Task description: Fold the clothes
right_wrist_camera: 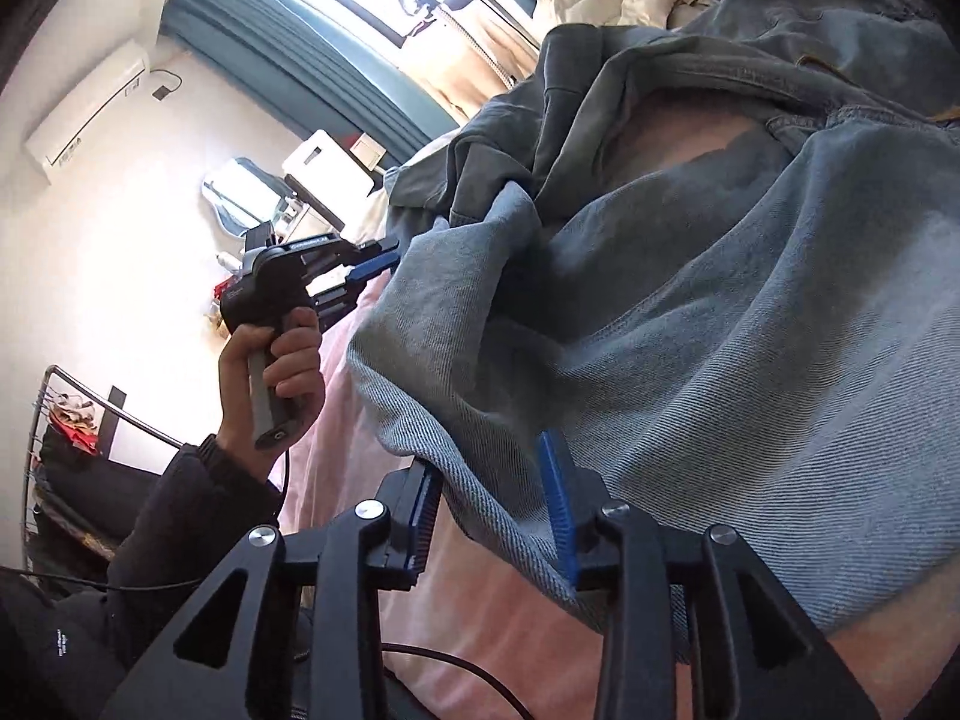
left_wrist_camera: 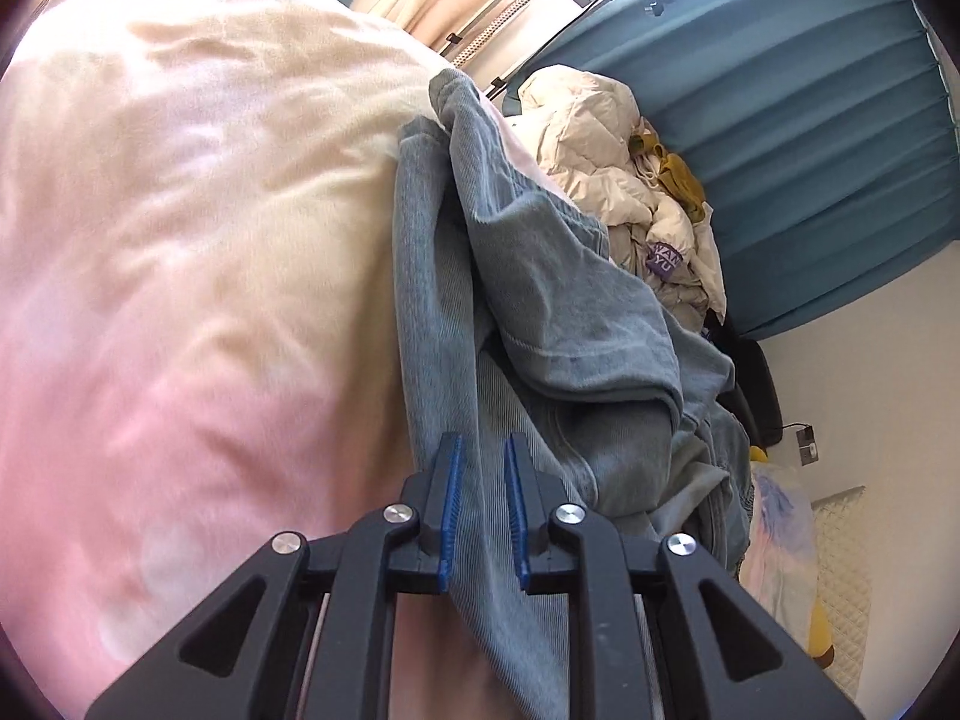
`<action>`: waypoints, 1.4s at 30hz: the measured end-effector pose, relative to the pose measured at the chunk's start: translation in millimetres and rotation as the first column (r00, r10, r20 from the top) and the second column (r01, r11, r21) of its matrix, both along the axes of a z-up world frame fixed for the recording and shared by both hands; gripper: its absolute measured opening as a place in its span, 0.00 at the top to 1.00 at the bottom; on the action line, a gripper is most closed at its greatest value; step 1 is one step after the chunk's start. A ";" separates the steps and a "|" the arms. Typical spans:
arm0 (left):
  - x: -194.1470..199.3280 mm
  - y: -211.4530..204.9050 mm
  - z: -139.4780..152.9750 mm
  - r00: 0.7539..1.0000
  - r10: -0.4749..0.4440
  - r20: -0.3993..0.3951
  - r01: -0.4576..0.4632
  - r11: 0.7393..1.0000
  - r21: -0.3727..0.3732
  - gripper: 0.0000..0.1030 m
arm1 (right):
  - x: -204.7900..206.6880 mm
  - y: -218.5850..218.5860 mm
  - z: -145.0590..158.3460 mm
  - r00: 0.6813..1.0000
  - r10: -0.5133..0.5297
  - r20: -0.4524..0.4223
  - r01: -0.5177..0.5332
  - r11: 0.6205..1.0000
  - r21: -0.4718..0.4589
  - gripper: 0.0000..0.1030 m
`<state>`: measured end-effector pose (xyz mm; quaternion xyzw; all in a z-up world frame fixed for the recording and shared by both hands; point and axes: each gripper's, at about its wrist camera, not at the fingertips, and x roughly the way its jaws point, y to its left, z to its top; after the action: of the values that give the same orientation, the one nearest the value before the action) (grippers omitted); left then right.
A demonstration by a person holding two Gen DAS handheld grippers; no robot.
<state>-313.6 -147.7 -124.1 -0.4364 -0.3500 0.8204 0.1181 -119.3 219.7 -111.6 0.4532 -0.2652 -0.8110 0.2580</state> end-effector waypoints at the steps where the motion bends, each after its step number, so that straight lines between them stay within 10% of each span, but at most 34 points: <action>1: -6.7 -3.6 -2.0 1.000 0.008 -0.007 -0.008 1.000 0.004 0.86 | -2.6 -1.9 -3.5 1.000 0.009 0.011 -0.009 1.000 -0.001 0.68; 13: -40.9 -20.7 5.2 0.998 0.056 -0.019 -0.057 0.995 -0.082 0.86 | -18.2 1.3 -29.7 0.994 0.004 0.114 0.005 0.997 -0.073 0.68; 18: -39.6 -34.0 6.7 0.996 0.095 0.003 -0.094 0.991 -0.091 0.55 | -18.0 6.0 -39.0 0.989 -0.001 0.151 0.016 0.995 -0.100 0.68; 28: -51.9 -37.0 -20.3 0.999 0.037 -0.007 -0.036 0.991 0.129 0.55 | -11.5 14.0 -41.8 0.982 -0.014 0.188 0.042 0.988 -0.148 0.68; 35: -47.2 -22.7 -5.8 0.993 0.081 -0.084 -0.071 0.991 0.114 0.98 | -6.7 22.7 -44.4 0.984 -0.014 0.179 0.038 0.990 -0.134 0.68; 42: 14.2 -47.0 36.0 0.968 0.188 -0.163 -0.163 0.974 0.157 0.99 | -4.7 23.0 -41.3 0.987 -0.030 0.156 0.043 0.996 -0.081 0.68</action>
<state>-299.4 -194.7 -88.1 -0.3194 -0.4332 0.8361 0.1065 -124.0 242.7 -152.9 0.4987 -0.3264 -0.7661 0.2406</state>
